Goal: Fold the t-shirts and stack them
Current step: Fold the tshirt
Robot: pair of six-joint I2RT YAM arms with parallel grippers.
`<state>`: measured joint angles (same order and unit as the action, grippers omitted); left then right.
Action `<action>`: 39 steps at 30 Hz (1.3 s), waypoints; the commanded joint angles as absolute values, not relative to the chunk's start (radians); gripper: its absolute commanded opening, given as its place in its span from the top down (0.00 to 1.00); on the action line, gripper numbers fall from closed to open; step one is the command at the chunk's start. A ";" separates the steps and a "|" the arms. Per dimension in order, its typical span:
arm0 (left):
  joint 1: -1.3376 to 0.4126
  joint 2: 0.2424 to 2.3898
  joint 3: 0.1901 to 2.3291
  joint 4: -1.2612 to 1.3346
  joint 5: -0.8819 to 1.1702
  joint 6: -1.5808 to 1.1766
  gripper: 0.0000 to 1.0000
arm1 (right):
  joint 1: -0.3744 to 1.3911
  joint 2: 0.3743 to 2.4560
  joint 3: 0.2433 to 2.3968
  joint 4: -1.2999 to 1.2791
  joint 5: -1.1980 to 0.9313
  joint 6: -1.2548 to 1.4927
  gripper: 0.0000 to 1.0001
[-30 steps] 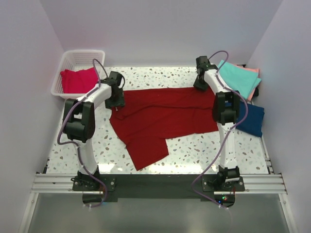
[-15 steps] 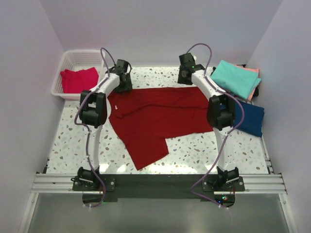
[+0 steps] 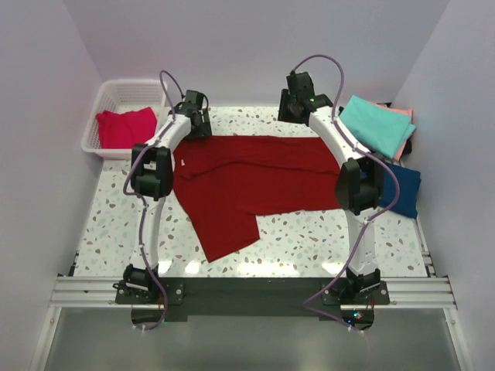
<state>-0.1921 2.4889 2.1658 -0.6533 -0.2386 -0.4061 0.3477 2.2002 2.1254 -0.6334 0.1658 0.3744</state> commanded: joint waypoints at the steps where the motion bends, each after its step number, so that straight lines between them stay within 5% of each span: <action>1: -0.172 2.471 2.144 -0.494 -0.213 -0.321 0.20 | 0.368 2.172 2.111 -0.643 0.109 0.383 0.59; 9: -0.178 2.263 1.967 -0.333 -0.154 -0.318 0.16 | 0.380 2.125 2.003 -0.618 0.107 0.402 0.60; 22: -0.256 2.252 2.039 -0.595 -0.086 -0.357 0.17 | 0.380 2.131 1.962 -0.650 0.149 0.439 0.60; 39: -0.288 2.327 2.019 -0.669 -0.040 -0.385 0.43 | 0.382 2.155 1.953 -0.710 0.183 0.454 0.62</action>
